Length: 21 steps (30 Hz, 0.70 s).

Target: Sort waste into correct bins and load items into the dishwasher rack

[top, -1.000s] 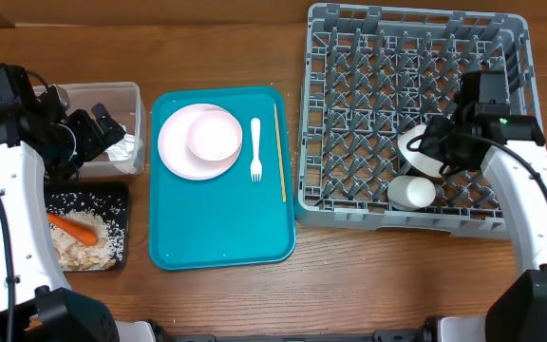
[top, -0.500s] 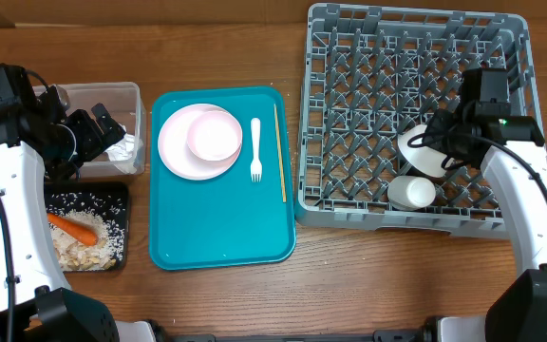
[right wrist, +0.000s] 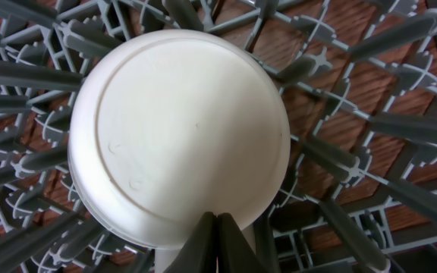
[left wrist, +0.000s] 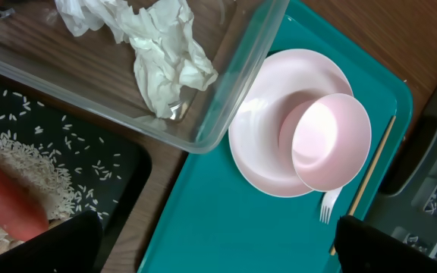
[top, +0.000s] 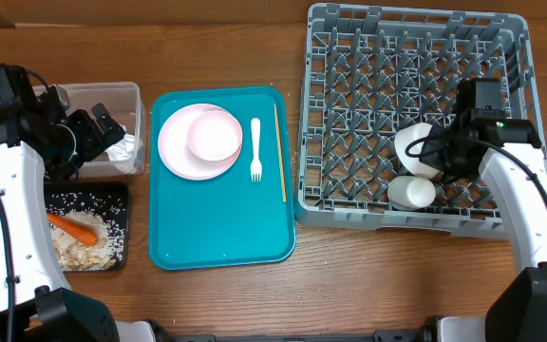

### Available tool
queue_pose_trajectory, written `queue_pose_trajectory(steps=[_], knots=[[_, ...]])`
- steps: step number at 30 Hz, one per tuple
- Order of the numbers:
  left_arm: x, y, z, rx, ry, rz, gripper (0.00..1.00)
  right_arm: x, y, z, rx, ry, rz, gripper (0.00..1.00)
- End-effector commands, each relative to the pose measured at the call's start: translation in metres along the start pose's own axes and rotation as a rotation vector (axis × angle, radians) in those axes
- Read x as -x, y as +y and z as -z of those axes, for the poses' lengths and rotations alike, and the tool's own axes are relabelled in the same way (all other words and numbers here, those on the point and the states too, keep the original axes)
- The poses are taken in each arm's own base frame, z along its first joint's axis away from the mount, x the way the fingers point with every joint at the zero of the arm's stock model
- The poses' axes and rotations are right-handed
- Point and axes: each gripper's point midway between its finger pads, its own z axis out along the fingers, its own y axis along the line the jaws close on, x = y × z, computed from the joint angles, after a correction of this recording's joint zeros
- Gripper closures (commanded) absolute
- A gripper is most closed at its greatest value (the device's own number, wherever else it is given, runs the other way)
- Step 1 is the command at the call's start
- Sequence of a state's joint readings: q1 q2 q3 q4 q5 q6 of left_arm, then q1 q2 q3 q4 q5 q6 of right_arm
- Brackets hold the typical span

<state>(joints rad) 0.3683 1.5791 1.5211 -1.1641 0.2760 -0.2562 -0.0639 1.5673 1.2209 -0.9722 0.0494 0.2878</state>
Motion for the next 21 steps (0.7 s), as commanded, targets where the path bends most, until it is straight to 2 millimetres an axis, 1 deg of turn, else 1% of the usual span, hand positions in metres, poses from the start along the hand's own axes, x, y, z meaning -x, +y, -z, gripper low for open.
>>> queue_pose_trajectory(steps=[1,5,8,11,14,15,17,19,21], knots=[[0.004,-0.004,0.012,-0.013,-0.034,-0.002,0.00,-0.004,0.004,-0.001,0.021,0.018,-0.003,0.96],[0.004,-0.004,0.012,-0.013,-0.034,-0.002,0.00,-0.008,0.012,0.004,0.067,0.049,0.010,0.96],[0.004,-0.004,0.012,-0.013,-0.034,-0.002,0.00,-0.009,0.014,0.010,0.082,0.060,0.053,0.96],[0.004,-0.004,0.012,-0.013,-0.034,-0.002,0.00,-0.003,0.016,0.021,0.085,0.050,0.054,0.95],[0.004,-0.004,0.012,-0.013,-0.034,-0.002,0.00,0.005,0.021,0.039,0.103,0.026,0.056,0.94],[0.004,-0.004,0.012,-0.013,-0.034,-0.002,0.00,0.006,0.025,0.046,0.121,0.023,0.060,0.93],[0.004,-0.004,0.012,-0.013,-0.034,-0.002,0.00,0.006,0.041,0.061,0.191,0.025,0.073,0.90],[0.004,-0.004,0.012,-0.013,-0.034,-0.002,0.00,0.000,0.059,0.074,0.274,0.037,0.107,0.89],[0.004,-0.004,0.012,-0.013,-0.034,-0.002,0.00,-0.010,0.079,0.083,0.357,0.059,0.159,0.86]])
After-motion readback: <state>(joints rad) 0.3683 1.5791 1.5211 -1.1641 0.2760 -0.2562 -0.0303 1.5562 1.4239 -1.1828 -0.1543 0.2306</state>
